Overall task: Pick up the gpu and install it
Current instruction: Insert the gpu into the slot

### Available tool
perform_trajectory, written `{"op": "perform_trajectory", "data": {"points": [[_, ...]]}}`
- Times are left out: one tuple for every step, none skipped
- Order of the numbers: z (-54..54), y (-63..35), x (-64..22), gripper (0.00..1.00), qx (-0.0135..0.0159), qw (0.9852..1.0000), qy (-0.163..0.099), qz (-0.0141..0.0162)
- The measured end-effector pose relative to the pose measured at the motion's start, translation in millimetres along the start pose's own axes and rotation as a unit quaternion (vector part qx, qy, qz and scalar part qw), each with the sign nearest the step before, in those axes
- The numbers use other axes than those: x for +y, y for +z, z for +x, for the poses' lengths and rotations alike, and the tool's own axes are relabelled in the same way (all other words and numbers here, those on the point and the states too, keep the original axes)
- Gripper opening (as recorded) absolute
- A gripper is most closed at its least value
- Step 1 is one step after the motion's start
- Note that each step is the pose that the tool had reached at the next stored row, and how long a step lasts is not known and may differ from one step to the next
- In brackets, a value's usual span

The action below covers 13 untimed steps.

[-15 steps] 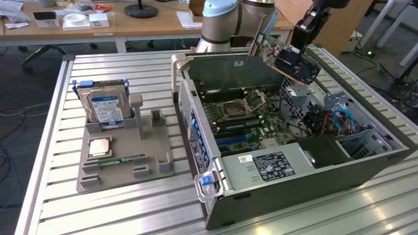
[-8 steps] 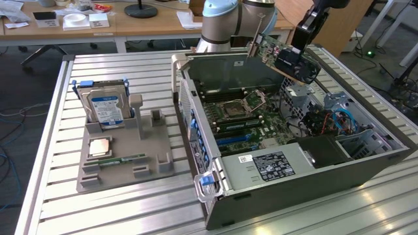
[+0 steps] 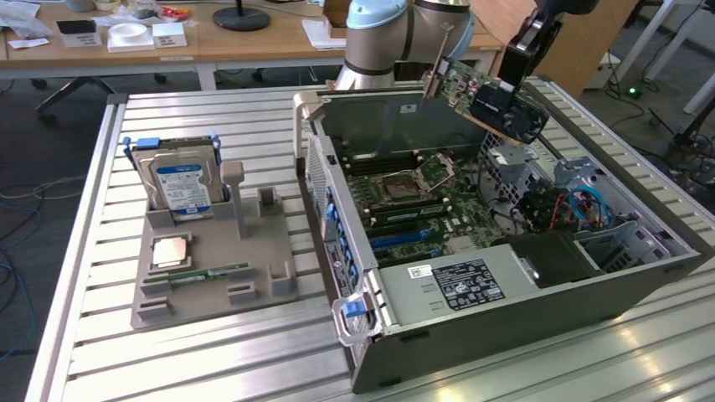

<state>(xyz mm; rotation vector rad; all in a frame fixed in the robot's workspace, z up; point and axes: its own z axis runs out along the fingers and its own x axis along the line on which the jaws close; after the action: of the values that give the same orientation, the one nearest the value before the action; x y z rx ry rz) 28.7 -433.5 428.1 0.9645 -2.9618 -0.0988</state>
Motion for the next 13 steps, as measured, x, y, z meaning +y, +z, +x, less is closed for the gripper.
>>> {"op": "perform_trajectory", "data": {"points": [[0.0, 0.1, 0.0, 0.26, 0.0002, 1.0, -0.004, 0.0], [0.0, 0.1, 0.0, 0.26, 0.0006, 1.0, -0.009, 0.0], [0.0, 0.1, 0.0, 0.26, 0.001, 0.9999, -0.015, 0.0001], [0.0, 0.1, 0.0, 0.26, 0.0014, 0.9998, -0.021, 0.0001], [0.0, 0.1, 0.0, 0.26, 0.0019, 0.9996, -0.028, 0.0001], [0.0, 0.2, 0.0, 0.26, 0.0024, 0.9994, -0.036, 0.0001], [0.0, 0.2, 0.0, 0.26, 0.003, 0.999, -0.044, 0.0002], [0.0, 0.2, 0.0, 0.26, 0.0037, 0.9985, -0.054, 0.0002], [0.0, 0.3, 0.0, 0.26, 0.0043, 0.998, -0.063, 0.0003], [0.0, 0.4, 0.0, 0.26, 0.0048, 0.9974, -0.071, 0.0003], [0.0, 0.5, 0.0, 0.26, 0.0054, 0.9968, -0.08, 0.0003], [0.0, 0.5, 0.0, 0.26, 0.006, 0.9961, -0.088, 0.0004], [0.0, 0.6, 0.0, 0.26, 0.0067, 0.9952, -0.097, 0.0004]]}}
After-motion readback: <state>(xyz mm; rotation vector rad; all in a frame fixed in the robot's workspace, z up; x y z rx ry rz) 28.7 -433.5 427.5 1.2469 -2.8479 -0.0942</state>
